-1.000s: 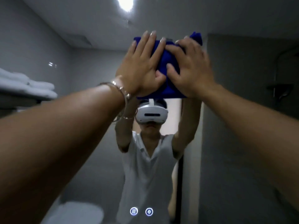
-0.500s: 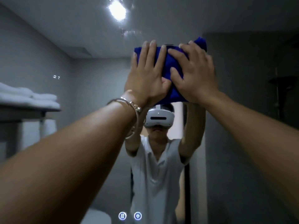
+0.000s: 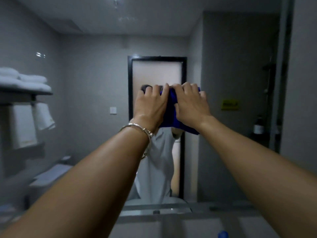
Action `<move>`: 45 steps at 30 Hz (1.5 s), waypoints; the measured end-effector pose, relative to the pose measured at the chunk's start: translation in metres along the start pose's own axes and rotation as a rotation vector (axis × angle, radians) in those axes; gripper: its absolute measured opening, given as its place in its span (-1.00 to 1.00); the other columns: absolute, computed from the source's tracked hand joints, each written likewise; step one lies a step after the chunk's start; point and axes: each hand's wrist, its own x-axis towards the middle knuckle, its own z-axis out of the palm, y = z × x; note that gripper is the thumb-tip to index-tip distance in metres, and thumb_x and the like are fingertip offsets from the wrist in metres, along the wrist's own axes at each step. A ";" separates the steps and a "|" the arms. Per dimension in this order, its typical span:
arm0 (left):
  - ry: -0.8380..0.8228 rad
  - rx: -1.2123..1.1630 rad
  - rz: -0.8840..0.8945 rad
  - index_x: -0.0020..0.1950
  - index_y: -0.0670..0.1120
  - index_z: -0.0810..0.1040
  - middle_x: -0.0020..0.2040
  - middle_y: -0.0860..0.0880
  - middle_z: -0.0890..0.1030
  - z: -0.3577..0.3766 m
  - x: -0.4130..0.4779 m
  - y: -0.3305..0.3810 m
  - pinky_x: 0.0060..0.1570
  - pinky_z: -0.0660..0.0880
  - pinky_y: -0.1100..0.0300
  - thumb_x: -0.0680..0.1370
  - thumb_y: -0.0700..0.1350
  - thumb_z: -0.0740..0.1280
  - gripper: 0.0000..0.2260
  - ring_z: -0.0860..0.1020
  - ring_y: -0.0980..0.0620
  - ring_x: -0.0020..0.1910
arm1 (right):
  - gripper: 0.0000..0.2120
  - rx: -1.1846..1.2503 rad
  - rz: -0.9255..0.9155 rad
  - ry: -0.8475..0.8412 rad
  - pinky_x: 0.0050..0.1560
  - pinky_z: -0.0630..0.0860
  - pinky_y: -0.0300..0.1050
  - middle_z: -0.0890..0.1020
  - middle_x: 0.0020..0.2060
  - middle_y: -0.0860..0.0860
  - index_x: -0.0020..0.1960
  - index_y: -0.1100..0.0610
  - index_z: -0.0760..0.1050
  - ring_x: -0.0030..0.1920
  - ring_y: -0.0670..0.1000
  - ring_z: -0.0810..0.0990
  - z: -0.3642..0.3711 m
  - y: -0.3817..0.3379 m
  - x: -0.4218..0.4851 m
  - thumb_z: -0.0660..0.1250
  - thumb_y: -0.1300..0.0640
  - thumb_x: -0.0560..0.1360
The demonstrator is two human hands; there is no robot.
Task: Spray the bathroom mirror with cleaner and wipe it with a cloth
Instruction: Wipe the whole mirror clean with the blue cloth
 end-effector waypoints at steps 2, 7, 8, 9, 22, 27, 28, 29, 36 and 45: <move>-0.066 0.001 -0.002 0.37 -0.16 0.24 0.23 -0.18 0.43 -0.006 -0.013 0.003 0.07 0.40 0.01 0.47 -0.15 0.31 -0.49 0.45 -0.17 0.16 | -0.48 -0.027 0.019 -0.119 0.18 0.33 0.08 0.43 0.22 0.09 0.37 0.09 0.26 0.21 0.13 0.38 -0.009 -0.003 -0.008 0.29 0.12 0.44; -0.133 -0.092 0.160 0.23 -0.09 0.42 0.15 -0.10 0.48 -0.023 -0.034 -0.020 0.06 0.41 0.05 0.47 -0.08 0.31 -0.66 0.45 -0.09 0.12 | -0.67 0.025 -0.055 -0.352 0.15 0.37 0.04 0.46 0.06 0.05 0.14 0.06 0.43 0.12 0.08 0.39 -0.030 -0.007 -0.025 0.33 -0.03 0.42; -0.154 -0.104 0.198 0.24 -0.07 0.44 0.15 -0.10 0.47 -0.030 -0.036 -0.029 0.04 0.42 0.05 0.47 -0.06 0.32 -0.65 0.43 -0.10 0.12 | -0.69 0.092 -0.064 -0.405 0.12 0.43 0.04 0.46 0.03 0.03 0.12 0.03 0.45 0.10 0.07 0.41 -0.035 -0.008 -0.025 0.34 -0.05 0.42; -0.195 -0.122 0.222 0.24 -0.06 0.44 0.15 -0.11 0.46 -0.035 -0.038 -0.038 0.02 0.43 0.06 0.47 -0.04 0.33 -0.64 0.42 -0.10 0.12 | -0.70 0.174 -0.062 -0.463 0.06 0.50 0.04 0.47 0.01 0.01 0.11 0.00 0.47 0.06 0.05 0.45 -0.041 -0.009 -0.024 0.36 -0.06 0.41; -0.745 -0.163 -0.046 -0.20 0.07 0.35 -0.26 0.07 0.49 -0.091 -0.157 -0.156 -0.35 0.29 0.17 0.46 0.40 0.11 -0.59 0.44 0.11 -0.31 | -0.65 0.377 -0.341 -0.629 -0.18 0.44 -0.08 0.54 -0.10 -0.07 0.02 -0.04 0.45 -0.10 -0.01 0.50 -0.062 -0.157 -0.054 0.43 -0.19 0.38; -0.688 -0.098 -0.084 -0.08 0.04 0.47 -0.24 0.03 0.53 -0.092 -0.231 -0.203 -0.38 0.31 0.19 0.51 0.36 0.06 -0.57 0.49 0.05 -0.28 | -0.66 0.442 -0.376 -0.734 -0.07 0.56 -0.05 0.59 -0.11 -0.06 0.03 -0.03 0.49 -0.11 -0.02 0.57 -0.072 -0.227 -0.084 0.42 -0.21 0.39; -0.679 -0.078 -0.078 -0.09 0.03 0.45 -0.24 0.03 0.52 -0.093 -0.246 -0.213 -0.39 0.30 0.19 0.51 0.36 0.07 -0.57 0.48 0.04 -0.28 | -0.65 0.438 -0.380 -0.746 -0.05 0.56 -0.02 0.59 -0.12 -0.06 0.02 -0.02 0.48 -0.12 -0.02 0.57 -0.072 -0.242 -0.089 0.42 -0.22 0.38; -0.673 -0.071 -0.080 -0.10 0.02 0.42 -0.25 0.03 0.50 -0.095 -0.260 -0.224 -0.38 0.31 0.19 0.51 0.36 0.07 -0.57 0.48 0.04 -0.29 | -0.64 0.439 -0.383 -0.761 -0.03 0.57 0.00 0.59 -0.13 -0.06 0.00 -0.01 0.48 -0.12 -0.02 0.57 -0.073 -0.258 -0.094 0.42 -0.22 0.37; -0.645 -0.103 -0.132 -0.07 -0.03 0.38 -0.17 -0.01 0.52 -0.119 -0.366 -0.314 -0.30 0.34 0.13 0.53 0.29 0.16 -0.62 0.46 -0.04 -0.24 | -0.67 0.670 -0.324 -0.891 -0.11 0.61 -0.03 0.58 -0.14 -0.06 -0.06 -0.05 0.40 -0.16 -0.04 0.59 -0.083 -0.386 -0.132 0.39 -0.24 0.40; -0.797 -0.216 -0.267 0.01 -0.06 0.48 -0.10 -0.05 0.59 -0.118 -0.485 -0.423 -0.23 0.46 0.09 0.53 0.24 0.21 -0.63 0.52 -0.04 -0.15 | -0.69 0.787 -0.374 -1.043 -0.06 0.58 -0.01 0.57 -0.08 -0.03 0.04 0.01 0.40 -0.13 -0.02 0.57 -0.077 -0.541 -0.180 0.26 -0.22 0.52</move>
